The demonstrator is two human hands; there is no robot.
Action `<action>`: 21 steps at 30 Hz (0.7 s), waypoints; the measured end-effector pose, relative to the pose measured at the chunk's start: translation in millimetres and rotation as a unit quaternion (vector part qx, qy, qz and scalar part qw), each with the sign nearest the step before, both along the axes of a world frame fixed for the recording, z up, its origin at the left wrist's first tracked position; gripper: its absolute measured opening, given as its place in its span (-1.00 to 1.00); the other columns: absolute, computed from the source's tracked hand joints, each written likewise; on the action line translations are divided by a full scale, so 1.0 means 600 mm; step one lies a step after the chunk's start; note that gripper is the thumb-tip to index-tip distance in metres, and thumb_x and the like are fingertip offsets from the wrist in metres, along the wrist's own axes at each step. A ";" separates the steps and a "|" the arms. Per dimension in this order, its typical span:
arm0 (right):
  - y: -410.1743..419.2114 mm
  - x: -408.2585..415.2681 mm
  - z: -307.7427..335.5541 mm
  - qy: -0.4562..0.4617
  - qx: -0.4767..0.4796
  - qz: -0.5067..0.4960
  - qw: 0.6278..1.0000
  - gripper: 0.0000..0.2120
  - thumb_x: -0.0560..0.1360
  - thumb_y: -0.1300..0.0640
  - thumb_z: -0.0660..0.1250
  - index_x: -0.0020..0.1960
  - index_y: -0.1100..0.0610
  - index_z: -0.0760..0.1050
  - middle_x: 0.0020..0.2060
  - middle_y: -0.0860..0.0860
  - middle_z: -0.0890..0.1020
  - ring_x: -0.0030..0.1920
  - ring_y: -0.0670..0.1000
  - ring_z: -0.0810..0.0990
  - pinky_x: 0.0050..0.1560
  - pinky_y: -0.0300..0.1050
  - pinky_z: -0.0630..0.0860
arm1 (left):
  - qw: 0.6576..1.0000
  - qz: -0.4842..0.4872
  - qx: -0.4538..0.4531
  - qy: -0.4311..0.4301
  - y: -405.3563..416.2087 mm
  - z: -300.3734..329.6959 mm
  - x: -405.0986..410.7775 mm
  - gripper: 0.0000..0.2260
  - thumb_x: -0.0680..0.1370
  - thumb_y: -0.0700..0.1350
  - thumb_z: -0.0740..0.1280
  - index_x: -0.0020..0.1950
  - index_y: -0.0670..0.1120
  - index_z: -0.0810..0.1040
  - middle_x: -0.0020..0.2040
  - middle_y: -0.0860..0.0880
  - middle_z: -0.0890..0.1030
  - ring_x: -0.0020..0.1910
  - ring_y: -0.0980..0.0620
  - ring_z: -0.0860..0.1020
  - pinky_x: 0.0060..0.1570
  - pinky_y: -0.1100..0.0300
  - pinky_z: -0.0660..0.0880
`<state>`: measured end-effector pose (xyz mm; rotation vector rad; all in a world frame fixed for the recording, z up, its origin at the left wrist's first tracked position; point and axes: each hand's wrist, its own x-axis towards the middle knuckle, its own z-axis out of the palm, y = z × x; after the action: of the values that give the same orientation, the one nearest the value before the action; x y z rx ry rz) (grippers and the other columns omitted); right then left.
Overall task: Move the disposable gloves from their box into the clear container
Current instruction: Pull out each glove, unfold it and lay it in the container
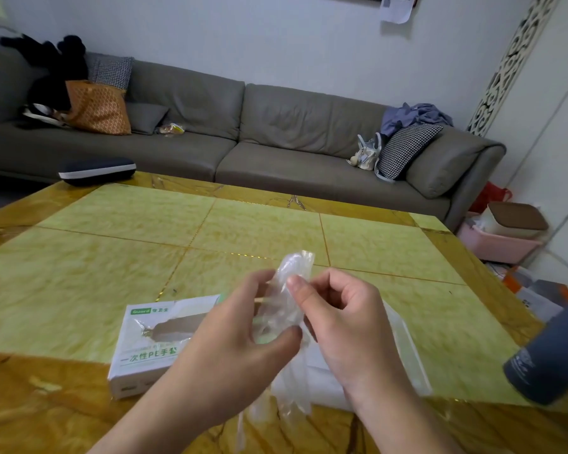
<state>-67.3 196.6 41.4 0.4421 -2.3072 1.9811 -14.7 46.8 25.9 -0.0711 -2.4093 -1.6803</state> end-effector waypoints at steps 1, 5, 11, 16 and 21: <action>0.002 -0.001 -0.001 0.000 0.003 -0.010 1.000 -0.62 0.55 -0.04 0.50 -0.25 0.22 0.54 -0.49 0.00 0.44 -0.44 -0.04 0.36 -0.37 -0.12 0.38 | 1.000 0.016 -0.016 0.008 0.001 0.000 0.001 -0.38 0.45 0.18 0.45 0.48 0.24 0.34 0.30 0.28 0.54 0.30 0.27 0.53 0.26 0.12 0.53; 0.004 -0.003 -0.002 -0.008 -0.006 -0.024 1.000 -0.62 0.55 -0.11 0.48 -0.22 0.18 0.57 -0.42 0.07 0.51 -0.38 -0.04 0.46 -0.30 -0.09 0.49 | 0.996 0.045 -0.066 0.026 0.012 0.009 0.011 -0.40 0.43 0.34 0.46 0.40 0.28 0.33 0.30 0.31 0.49 0.33 0.34 0.46 0.18 0.22 0.52; 0.004 -0.002 0.002 -0.032 -0.035 0.027 0.998 -0.57 0.52 -0.18 0.42 -0.23 0.19 0.56 -0.42 -0.01 0.54 -0.35 -0.05 0.50 -0.22 -0.15 0.49 | 0.999 -0.002 0.043 -0.013 0.024 0.018 0.005 -0.83 0.66 0.03 0.33 0.03 0.02 0.68 -0.04 0.08 0.74 0.03 0.10 0.69 0.08 -0.09 0.62; 0.013 -0.005 0.006 -0.029 -0.023 0.042 0.998 -0.60 0.58 -0.17 0.39 -0.26 0.12 0.52 -0.45 -0.01 0.53 -0.37 -0.03 0.52 -0.14 -0.10 0.54 | 0.978 0.034 0.187 -0.079 0.015 0.034 0.004 -0.70 0.69 -0.16 0.24 -0.10 -0.21 0.71 -0.06 -0.10 0.76 0.03 -0.07 0.73 0.20 -0.11 0.59; 0.023 -0.009 0.011 -0.042 -0.042 0.038 0.998 -0.58 0.62 -0.13 0.35 -0.16 0.23 0.55 -0.24 0.25 0.66 -0.17 0.27 0.69 -0.15 -0.03 0.67 | 0.948 0.074 0.280 -0.131 0.007 0.042 0.000 -0.67 0.67 -0.11 0.28 -0.19 -0.12 0.75 -0.04 -0.16 0.76 -0.05 -0.12 0.73 0.17 -0.10 0.59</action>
<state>-72.9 210.2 47.9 0.4551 -2.2767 2.1622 -14.9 50.9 50.8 0.4303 -1.9306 -2.3404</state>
